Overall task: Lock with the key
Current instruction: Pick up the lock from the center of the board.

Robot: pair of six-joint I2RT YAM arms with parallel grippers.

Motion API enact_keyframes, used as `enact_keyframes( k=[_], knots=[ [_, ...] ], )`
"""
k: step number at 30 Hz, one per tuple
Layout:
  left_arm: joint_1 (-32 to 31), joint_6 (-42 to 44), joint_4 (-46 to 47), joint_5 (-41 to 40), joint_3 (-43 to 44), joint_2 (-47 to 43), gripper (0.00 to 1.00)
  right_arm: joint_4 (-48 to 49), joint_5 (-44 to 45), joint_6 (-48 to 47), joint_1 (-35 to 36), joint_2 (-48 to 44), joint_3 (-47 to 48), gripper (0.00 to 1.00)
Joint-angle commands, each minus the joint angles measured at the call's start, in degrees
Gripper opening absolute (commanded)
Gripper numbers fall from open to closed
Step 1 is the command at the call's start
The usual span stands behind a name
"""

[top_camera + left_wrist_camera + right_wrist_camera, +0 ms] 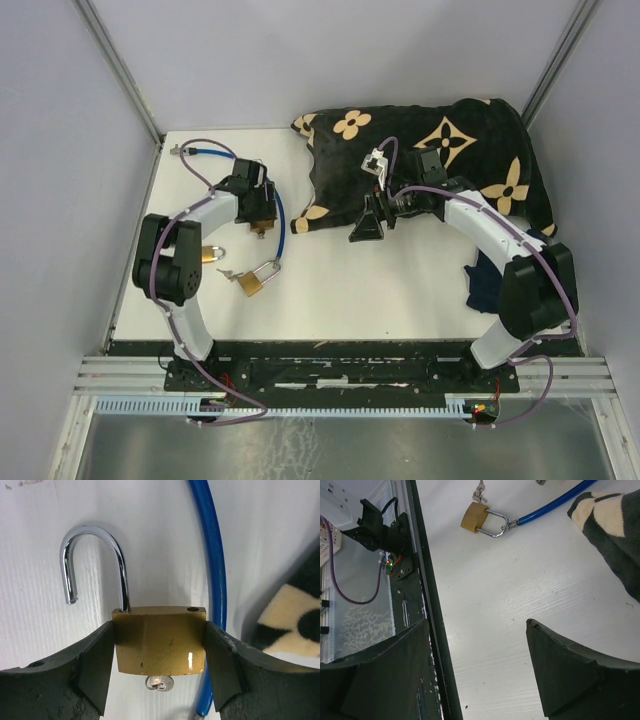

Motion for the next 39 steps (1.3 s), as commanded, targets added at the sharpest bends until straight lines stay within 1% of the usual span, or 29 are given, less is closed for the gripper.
enact_keyframes(
  k=[1,5,10,12,13,15,19,23,27,31,35,39],
  knots=[
    [0.11,-4.15,6.95,3.86,-3.3,-8.59,0.36,15.85,-2.35,11.33,-0.02,0.63,-3.28,0.86],
    [0.05,-8.35,11.52,8.07,-9.44,-13.0,0.35,26.85,-0.91,18.38,0.48,0.59,-8.02,0.85],
    [-0.01,-15.44,19.67,14.16,-17.83,-19.47,0.34,51.42,2.08,30.91,2.34,1.21,-18.81,0.86],
    [-0.25,-19.07,23.35,16.34,-21.31,-22.17,0.34,59.22,3.78,33.98,3.56,1.96,-21.4,0.86],
    [-0.51,-20.86,25.23,17.48,-23.09,-24.04,0.34,62.31,4.79,35.0,4.26,2.46,-22.19,0.86],
    [-1.32,-24.28,28.85,17.8,-26.35,-26.82,0.34,65.3,6.47,36.68,5.81,3.56,-22.94,0.87],
    [-3.82,-32.36,36.93,17.21,-32.87,-31.13,0.33,68.22,11.27,38.35,9.49,5.23,-24.09,0.87],
    [-6.99,-38.68,43.34,13.47,-38.33,-35.14,0.33,69.6,17.03,39.89,12.24,6.32,-25.11,0.87],
    [-9.67,-43.5,46.76,9.38,-41.13,-37.18,0.34,68.78,20.96,39.23,14.94,6.64,-25.37,0.86],
    [-12.0,-47.9,49.95,5.98,-43.27,-38.59,0.33,64.03,26.13,37.56,17.09,6.65,-24.36,0.85],
    [-14.89,-50.32,50.69,1.91,-44.67,-39.84,0.33,60.52,30.93,36.98,18.2,6.01,-23.2,0.84],
    [-17.35,-52.41,51.2,-2.48,-45.32,-40.41,0.33,59.24,32.47,36.33,19.38,5.6,-22.72,0.82]
  ],
)
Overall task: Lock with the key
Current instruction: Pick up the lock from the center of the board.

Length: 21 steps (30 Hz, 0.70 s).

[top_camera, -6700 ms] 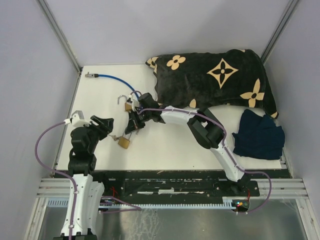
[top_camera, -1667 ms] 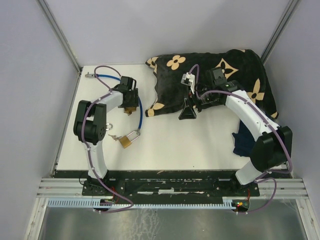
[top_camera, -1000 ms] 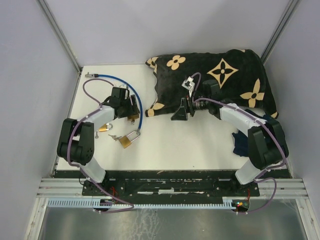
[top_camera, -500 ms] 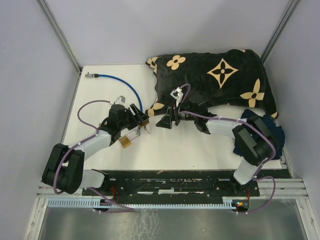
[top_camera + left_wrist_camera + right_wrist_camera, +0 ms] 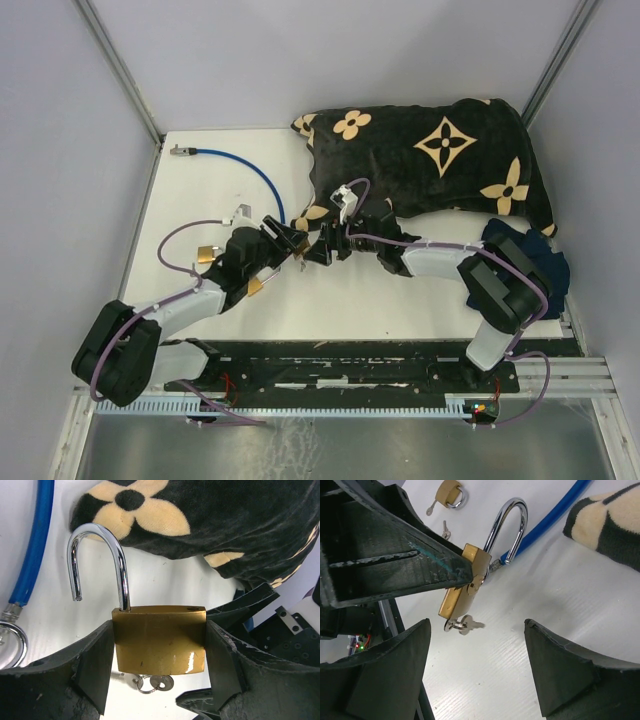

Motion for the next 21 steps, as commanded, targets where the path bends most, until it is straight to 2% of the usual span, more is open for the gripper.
enact_keyframes(
  k=[1,14,21],
  knots=[
    [-2.69,-6.24,10.06,-6.92,0.62,-2.79,0.33,-0.8,4.53,-1.58,1.29,-0.93,2.39,0.82],
    [-8.84,-11.98,12.53,-13.08,-0.35,-1.75,0.33,0.69,6.4,-1.96,1.87,-3.62,1.89,0.78],
    [-11.71,-13.22,13.36,-14.72,-0.16,-1.23,0.34,1.74,6.61,-0.25,1.91,-3.93,1.37,0.59]
  ],
)
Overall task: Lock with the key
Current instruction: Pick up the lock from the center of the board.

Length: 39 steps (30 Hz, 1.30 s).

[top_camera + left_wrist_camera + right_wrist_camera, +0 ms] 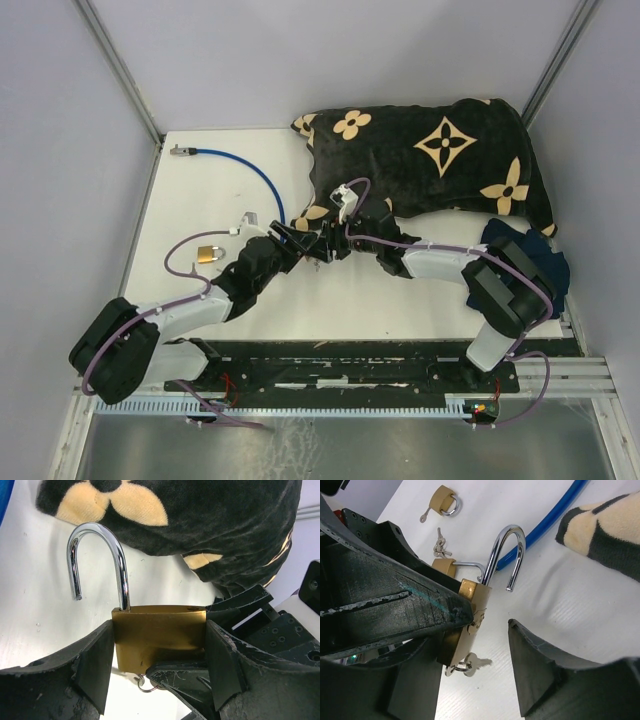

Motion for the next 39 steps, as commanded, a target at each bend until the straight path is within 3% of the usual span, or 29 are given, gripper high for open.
enact_keyframes(
  k=[1,8,12,17,18,24,39],
  knots=[
    [-2.23,-4.15,9.84,-3.12,1.04,-0.92,0.34,3.75,0.86,1.2,0.28,-2.37,1.14,0.56],
    [-3.92,-4.8,10.81,-4.08,1.2,-1.02,0.38,7.38,0.67,3.22,-0.1,-3.62,-0.58,0.18],
    [-4.04,-5.45,11.28,-3.86,0.15,-2.35,0.61,9.82,-1.93,4.21,-1.62,-4.02,-1.17,0.03],
    [-4.03,-3.58,6.61,-4.58,-0.54,-7.15,0.89,13.02,-6.39,7.14,-5.18,-4.44,-1.69,0.01],
    [-4.04,-2.51,5.61,-4.4,-0.62,-8.17,0.9,13.14,-7.33,7.67,-5.67,-4.44,-1.53,0.02],
    [-4.05,4.83,1.91,-0.6,0.3,-13.22,0.93,13.71,-10.52,9.91,-7.09,-4.27,-0.88,0.02],
    [-4.02,23.5,2.77,15.24,2.26,-20.26,0.99,16.24,-16.09,14.21,-11.6,-4.51,-0.38,0.02]
  ],
)
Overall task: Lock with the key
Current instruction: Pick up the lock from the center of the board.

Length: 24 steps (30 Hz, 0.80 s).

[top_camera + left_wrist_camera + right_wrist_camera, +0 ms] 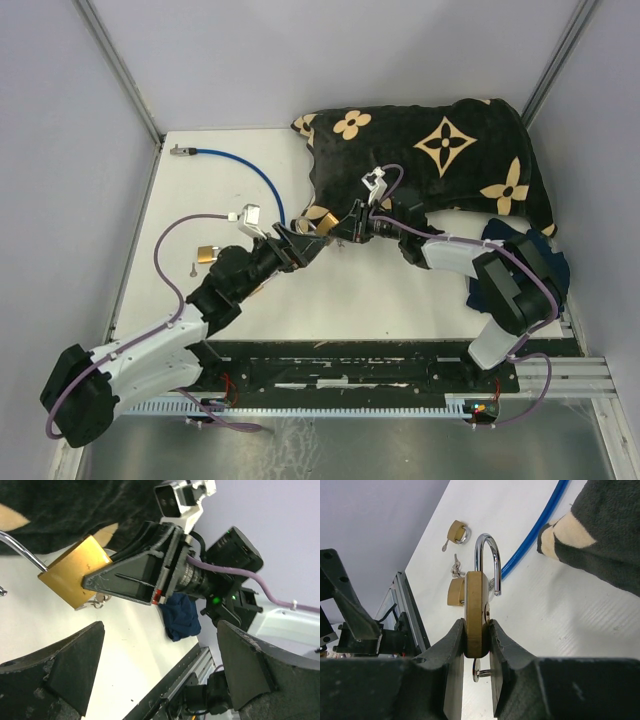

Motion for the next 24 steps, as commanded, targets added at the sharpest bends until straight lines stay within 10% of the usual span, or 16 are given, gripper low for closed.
enact_keyframes(
  k=[1,24],
  knots=[
    [-0.16,8.96,1.96,3.76,2.4,-3.28,1.0,9.22,-4.43,1.9,-0.74,-3.27,2.5,0.01],
    [-0.12,22.33,2.19,4.44,-0.66,-14.86,0.99,7.67,-13.16,2.92,-4.58,-6.01,5.31,0.02]
  ],
)
